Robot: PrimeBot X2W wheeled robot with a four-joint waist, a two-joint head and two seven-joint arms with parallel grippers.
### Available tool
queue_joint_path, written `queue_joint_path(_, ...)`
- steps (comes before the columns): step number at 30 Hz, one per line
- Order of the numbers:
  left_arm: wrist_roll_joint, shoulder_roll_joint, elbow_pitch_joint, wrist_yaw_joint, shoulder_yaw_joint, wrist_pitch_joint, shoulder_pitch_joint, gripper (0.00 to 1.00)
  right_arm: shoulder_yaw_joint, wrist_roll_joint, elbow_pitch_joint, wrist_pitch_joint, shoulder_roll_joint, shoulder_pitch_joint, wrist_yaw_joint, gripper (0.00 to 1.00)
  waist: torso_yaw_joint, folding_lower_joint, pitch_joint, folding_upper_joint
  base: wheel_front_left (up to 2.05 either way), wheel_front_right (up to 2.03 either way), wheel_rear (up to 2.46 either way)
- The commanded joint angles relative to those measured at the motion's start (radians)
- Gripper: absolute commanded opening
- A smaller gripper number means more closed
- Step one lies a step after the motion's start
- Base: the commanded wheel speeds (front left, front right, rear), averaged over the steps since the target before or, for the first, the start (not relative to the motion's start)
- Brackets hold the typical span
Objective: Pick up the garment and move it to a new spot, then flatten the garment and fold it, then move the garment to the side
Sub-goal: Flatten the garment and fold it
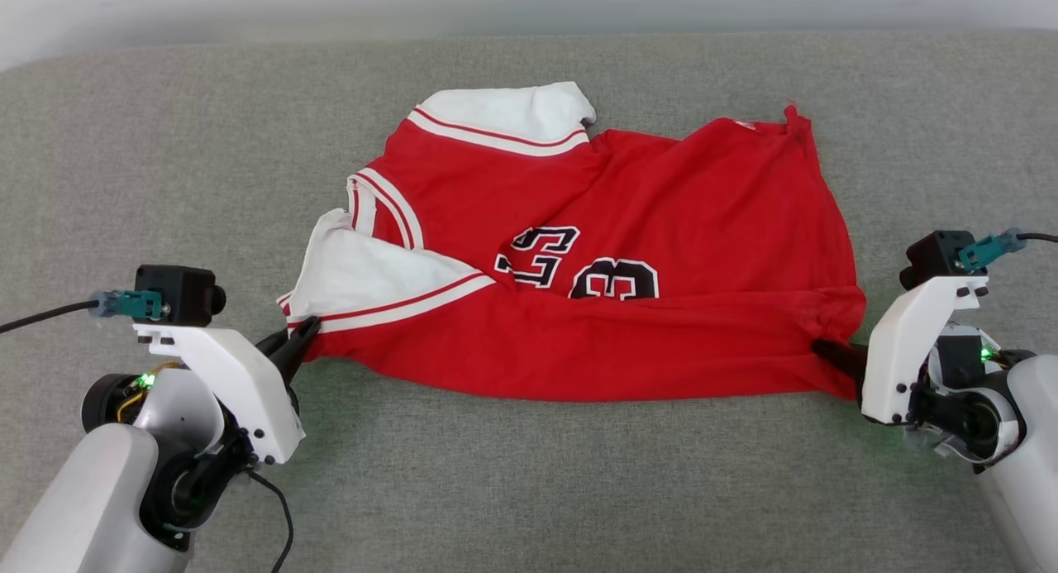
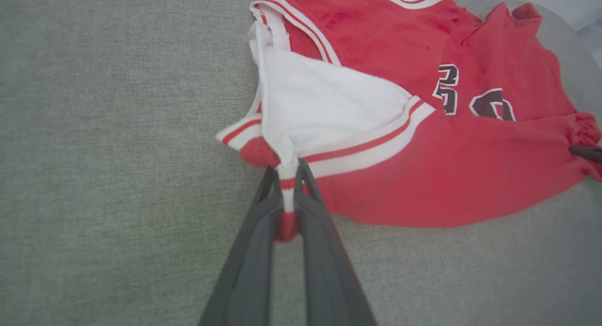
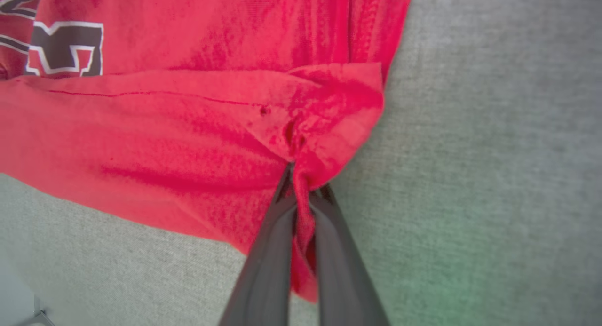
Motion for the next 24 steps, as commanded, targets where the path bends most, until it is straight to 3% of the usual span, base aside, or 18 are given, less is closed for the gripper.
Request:
queue_joint_path(1, -0.005, -0.001, 0.003, 0.003, 0.006, -0.012, 0.014, 0.0, 0.023, 0.009, 0.009, -0.009, 0.014, 0.004, 0.0, 0.0, -0.008, -0.0001, -0.011, 0.0, 0.0, 0.0, 0.0)
queue_joint_path(13, -0.054, -0.013, 0.014, -0.011, 0.031, -0.07, 0.123, 0.0, 0.091, 0.086, -0.051, -0.101, -0.039, 0.035, 0.0, 0.0, -0.024, -0.0001, -0.157, 0.0, 0.0, 0.0, 0.0)
queue_joint_path(24, -0.089, 0.024, -0.073, 0.052, 0.053, -0.048, 0.315, 0.0, 0.133, 0.138, -0.066, -0.157, -0.068, 0.15, 0.0, 0.0, -0.031, -0.0001, -0.283, 0.0, 0.0, 0.0, 0.0)
